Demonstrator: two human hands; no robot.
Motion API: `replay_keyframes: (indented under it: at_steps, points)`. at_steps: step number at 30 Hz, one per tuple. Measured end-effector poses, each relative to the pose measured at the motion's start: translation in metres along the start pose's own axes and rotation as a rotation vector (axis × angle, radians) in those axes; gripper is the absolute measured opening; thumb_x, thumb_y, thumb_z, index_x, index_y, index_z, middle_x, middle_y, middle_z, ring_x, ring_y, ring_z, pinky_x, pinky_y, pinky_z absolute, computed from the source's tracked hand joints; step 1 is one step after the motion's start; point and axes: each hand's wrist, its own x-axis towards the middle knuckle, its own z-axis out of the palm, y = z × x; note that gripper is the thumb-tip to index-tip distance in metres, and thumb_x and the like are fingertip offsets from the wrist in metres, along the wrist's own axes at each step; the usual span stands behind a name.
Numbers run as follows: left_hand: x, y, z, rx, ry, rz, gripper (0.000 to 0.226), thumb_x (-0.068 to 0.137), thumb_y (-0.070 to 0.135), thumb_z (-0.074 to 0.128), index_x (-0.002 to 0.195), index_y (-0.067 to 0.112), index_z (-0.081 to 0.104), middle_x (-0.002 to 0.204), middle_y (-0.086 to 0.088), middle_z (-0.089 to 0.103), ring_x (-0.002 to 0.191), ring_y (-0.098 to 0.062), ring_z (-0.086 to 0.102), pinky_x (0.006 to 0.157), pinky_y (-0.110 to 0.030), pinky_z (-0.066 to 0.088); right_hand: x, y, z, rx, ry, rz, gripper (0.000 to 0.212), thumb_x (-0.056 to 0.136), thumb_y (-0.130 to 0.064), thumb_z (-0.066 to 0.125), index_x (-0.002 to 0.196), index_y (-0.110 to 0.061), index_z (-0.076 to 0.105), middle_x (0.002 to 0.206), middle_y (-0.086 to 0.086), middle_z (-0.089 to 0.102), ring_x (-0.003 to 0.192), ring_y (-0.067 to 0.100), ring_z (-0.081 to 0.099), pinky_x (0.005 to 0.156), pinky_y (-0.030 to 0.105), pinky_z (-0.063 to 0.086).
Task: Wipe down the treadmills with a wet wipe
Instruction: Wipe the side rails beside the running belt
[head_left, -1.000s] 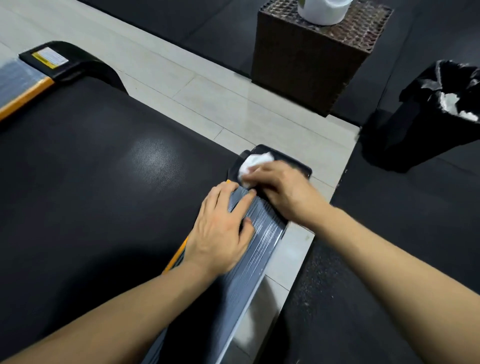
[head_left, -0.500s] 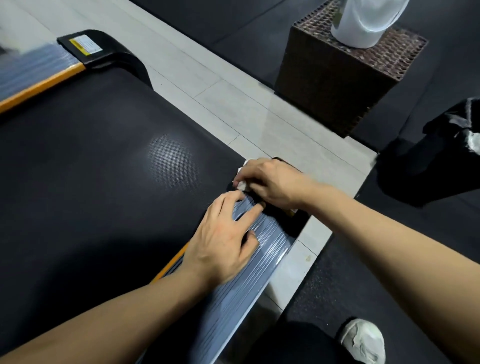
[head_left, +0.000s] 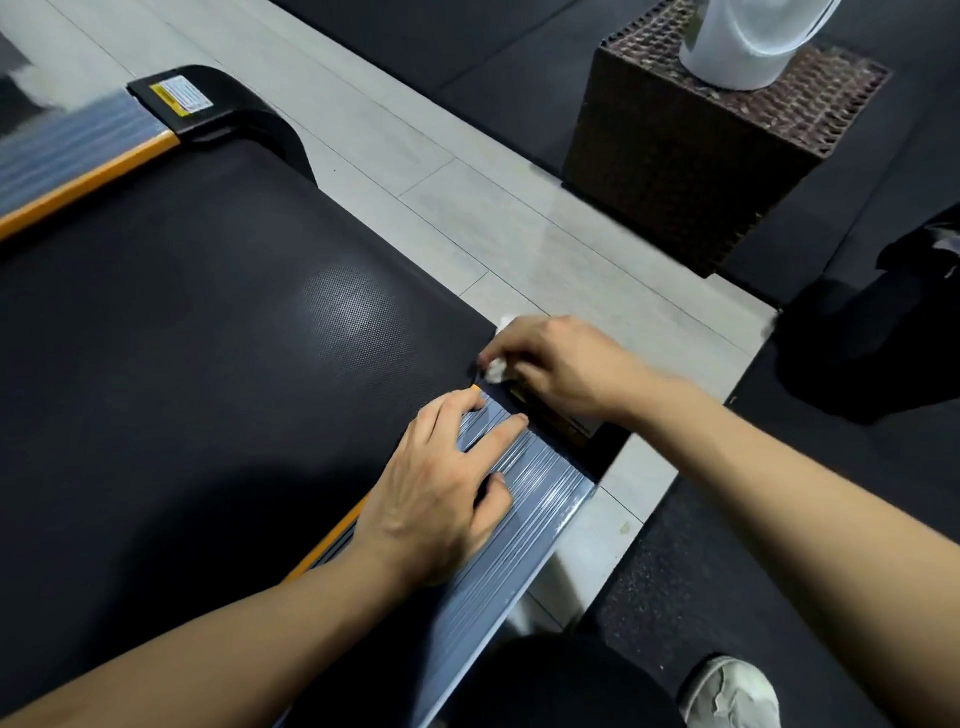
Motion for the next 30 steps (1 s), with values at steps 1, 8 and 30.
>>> replay_keyframes:
  at_steps: [1, 8, 30]
  points:
    - [0.0, 0.0, 0.0, 0.004, 0.001, 0.0, 0.055, 0.086, 0.025, 0.057, 0.141, 0.021, 0.058, 0.137, -0.013, 0.048, 0.128, -0.028, 0.044, 0.106, -0.04, 0.046, -0.004, -0.002, 0.006, -0.011, 0.004, -0.046, 0.039, 0.085, -0.004, 0.053, 0.113, -0.024, 0.071, 0.113, -0.006, 0.069, 0.103, 0.012, 0.062, 0.091, 0.026, 0.046]
    - [0.0, -0.002, 0.003, -0.014, 0.032, -0.002, 0.055, 0.085, 0.025, 0.058, 0.139, 0.013, 0.058, 0.136, -0.011, 0.05, 0.127, -0.029, 0.046, 0.108, -0.041, 0.043, -0.022, 0.012, 0.018, 0.041, 0.224, 0.075, 0.047, 0.086, 0.002, 0.055, 0.123, -0.023, 0.069, 0.127, -0.005, 0.067, 0.12, 0.014, 0.059, 0.103, 0.033, 0.046]
    - [0.004, 0.0, 0.004, 0.088, -0.032, 0.009, 0.058, 0.087, 0.025, 0.051, 0.145, 0.014, 0.052, 0.153, -0.002, 0.047, 0.139, -0.028, 0.04, 0.116, -0.044, 0.035, -0.098, 0.025, 0.025, 0.017, 0.324, 0.061, 0.043, 0.092, -0.013, 0.054, 0.132, -0.021, 0.066, 0.137, 0.0, 0.061, 0.126, 0.019, 0.057, 0.106, 0.038, 0.047]
